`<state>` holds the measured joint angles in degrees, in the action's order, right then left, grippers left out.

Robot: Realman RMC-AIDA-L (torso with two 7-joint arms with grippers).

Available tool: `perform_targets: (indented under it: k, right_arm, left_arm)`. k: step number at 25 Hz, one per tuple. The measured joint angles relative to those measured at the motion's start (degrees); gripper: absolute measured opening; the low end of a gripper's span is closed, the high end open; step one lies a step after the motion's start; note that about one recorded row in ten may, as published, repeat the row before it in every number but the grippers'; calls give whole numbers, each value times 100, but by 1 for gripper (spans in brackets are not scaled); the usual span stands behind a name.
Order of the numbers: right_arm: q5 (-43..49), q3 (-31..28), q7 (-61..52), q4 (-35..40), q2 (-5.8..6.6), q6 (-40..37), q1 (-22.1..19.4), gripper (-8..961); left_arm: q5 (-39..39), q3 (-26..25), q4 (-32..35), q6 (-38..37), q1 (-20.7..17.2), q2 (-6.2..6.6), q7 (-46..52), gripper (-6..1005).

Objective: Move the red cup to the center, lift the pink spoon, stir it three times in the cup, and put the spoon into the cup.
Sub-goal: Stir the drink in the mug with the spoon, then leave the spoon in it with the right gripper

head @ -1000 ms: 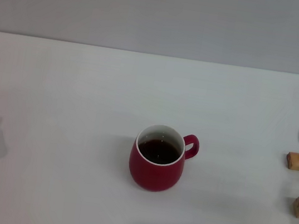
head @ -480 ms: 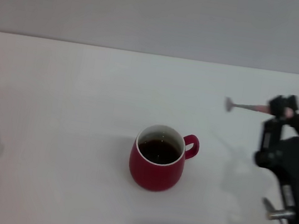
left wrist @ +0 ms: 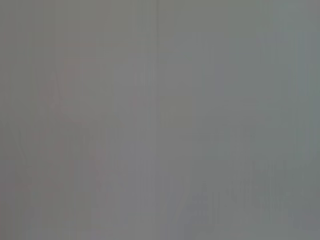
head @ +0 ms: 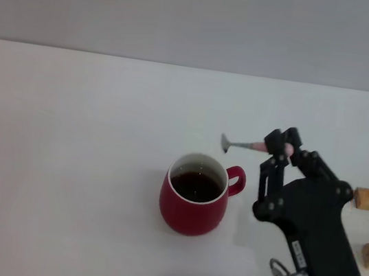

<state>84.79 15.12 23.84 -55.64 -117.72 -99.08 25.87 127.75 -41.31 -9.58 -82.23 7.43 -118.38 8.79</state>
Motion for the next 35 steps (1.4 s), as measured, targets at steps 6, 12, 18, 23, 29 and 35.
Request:
perform_targets:
  k: [6, 12, 18, 23, 29, 35]
  right_arm:
    - [39, 43, 11, -4, -85, 176, -124, 75]
    - [98, 48, 15, 22, -112, 348, -203, 74]
    - [100, 51, 16, 27, -120, 599, -235, 74]
    - [107, 20, 16, 30, -127, 793, -234, 75]
    - [165, -10, 16, 54, -129, 986, -244, 75]
    - [163, -18, 16, 93, -144, 1170, -260, 74]
  left_arm:
    - [-15, 0, 1, -16, -35, -1, 0, -2]
    - [-15, 0, 1, -26, -49, -1, 0, -2]
    - [-14, 0, 1, -41, -60, -1, 0, -2]
    - [-14, 1, 1, -42, -67, -1, 0, -2]
    - [-14, 1, 1, -42, -66, -1, 3, -2]
    - [-14, 0, 1, -41, -66, -1, 5, -2]
